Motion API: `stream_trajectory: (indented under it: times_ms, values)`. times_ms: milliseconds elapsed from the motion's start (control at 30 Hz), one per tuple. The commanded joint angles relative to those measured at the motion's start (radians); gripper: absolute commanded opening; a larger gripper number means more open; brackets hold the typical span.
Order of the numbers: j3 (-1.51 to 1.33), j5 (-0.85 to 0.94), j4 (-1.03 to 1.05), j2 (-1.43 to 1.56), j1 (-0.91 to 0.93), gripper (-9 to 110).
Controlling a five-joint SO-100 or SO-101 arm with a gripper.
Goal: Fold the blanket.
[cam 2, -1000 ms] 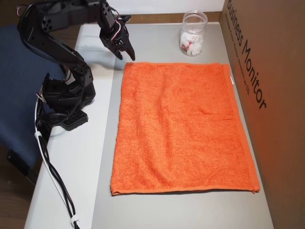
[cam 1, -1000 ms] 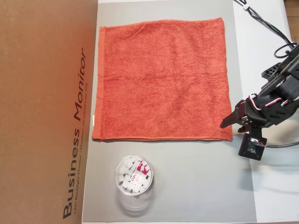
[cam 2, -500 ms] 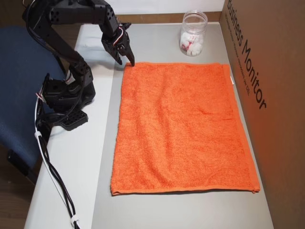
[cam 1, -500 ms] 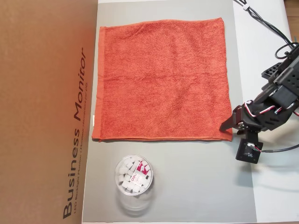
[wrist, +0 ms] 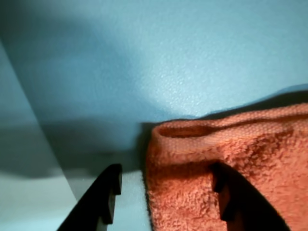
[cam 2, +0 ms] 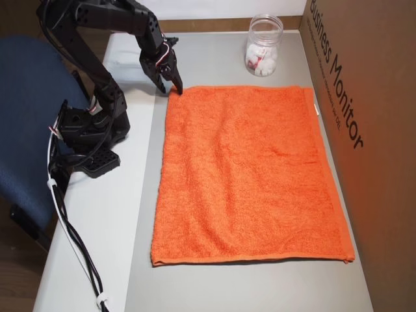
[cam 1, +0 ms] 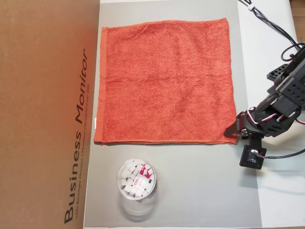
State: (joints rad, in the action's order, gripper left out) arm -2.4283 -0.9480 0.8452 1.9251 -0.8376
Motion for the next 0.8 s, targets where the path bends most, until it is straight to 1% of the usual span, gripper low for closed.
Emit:
stream_trajectory:
  times_ms: [0,233,600,767]
  values:
    - [0.012,-0.006,-0.011,-0.009,0.028,19]
    - [0.009,-0.006,-0.051,-0.031,0.074,19]
    - [0.015,-0.006,-0.049,-0.041,0.074,19]
    - [0.014,-0.006,-0.049,-0.041,0.074,10]
